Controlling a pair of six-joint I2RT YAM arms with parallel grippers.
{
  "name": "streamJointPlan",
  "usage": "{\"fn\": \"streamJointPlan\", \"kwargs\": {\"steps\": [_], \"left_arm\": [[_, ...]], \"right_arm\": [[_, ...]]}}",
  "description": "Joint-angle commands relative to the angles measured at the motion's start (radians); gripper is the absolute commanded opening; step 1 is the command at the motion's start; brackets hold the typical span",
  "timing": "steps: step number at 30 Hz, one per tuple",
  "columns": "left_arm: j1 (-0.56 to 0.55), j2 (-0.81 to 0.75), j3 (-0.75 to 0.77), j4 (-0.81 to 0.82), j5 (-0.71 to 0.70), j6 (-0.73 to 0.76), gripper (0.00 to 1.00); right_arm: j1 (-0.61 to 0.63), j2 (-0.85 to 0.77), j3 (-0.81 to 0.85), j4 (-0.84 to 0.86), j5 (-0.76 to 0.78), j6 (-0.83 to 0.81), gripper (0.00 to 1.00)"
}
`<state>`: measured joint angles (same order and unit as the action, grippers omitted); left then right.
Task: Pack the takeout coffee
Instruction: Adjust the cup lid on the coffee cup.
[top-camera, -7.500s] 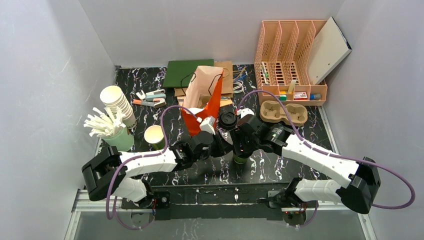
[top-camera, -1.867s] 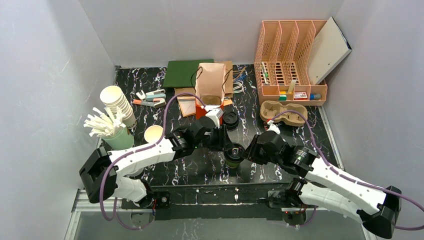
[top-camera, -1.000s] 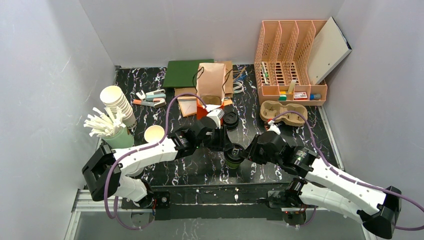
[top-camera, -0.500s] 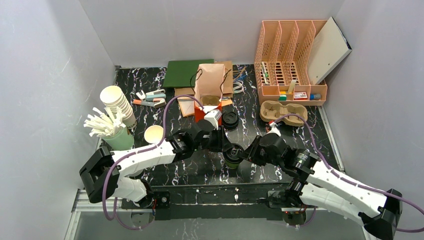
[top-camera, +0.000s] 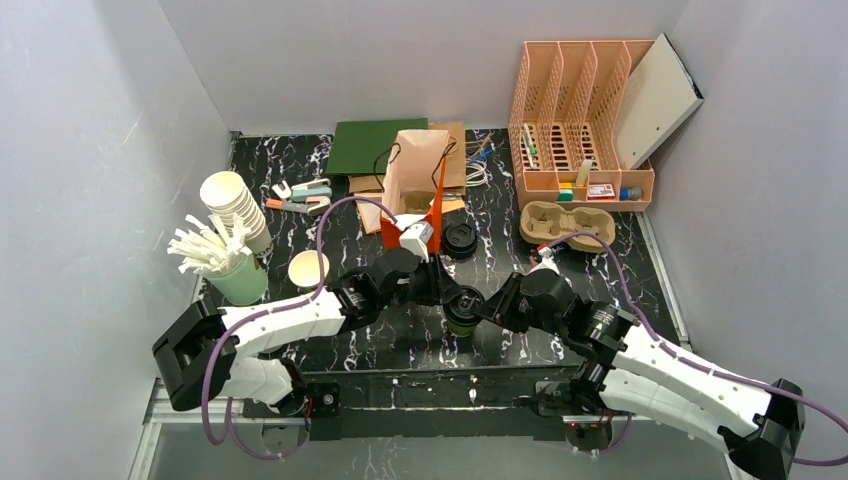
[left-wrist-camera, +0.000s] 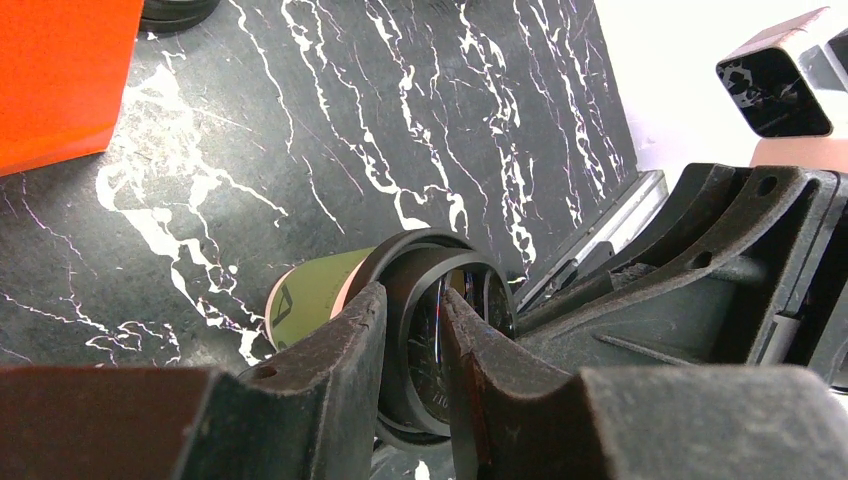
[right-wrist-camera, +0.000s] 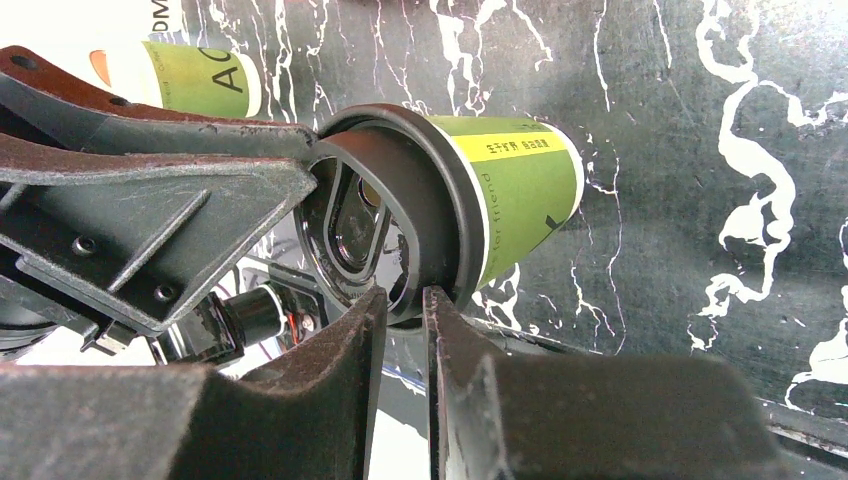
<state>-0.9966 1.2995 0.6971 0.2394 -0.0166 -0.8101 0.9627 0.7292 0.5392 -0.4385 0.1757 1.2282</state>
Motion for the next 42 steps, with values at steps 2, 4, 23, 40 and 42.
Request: {"fn": "streamJointPlan", "kwargs": {"steps": [2,4,23,40,42], "left_arm": [[-0.014,0.046,-0.071,-0.195,-0.005,0.007,0.26],[-0.016,0.047,-0.073,-0.195,-0.006,0.006,0.26],[-0.036,0.059,-0.099,-0.187,-0.016,-0.003,0.26],[-0.039,0.067,0.208,-0.425,-0.089,0.117,0.29],[-0.039,0.078,0.248,-0.441,-0.089,0.131,0.29]], "right_arm": [[-0.001,0.039,-0.074,-0.129,0.029,-0.014,0.3],[0.0,0.051,-0.074,-0.134,0.025,-0.017,0.32],[0.0,0.096,-0.079,-0.175,0.025,-0.039,0.34],[0.0,0.185,0.171,-0.19,0.133,-0.232,0.32],[0.001,0.202,0.169,-0.176,0.122,-0.241,0.32]]}}
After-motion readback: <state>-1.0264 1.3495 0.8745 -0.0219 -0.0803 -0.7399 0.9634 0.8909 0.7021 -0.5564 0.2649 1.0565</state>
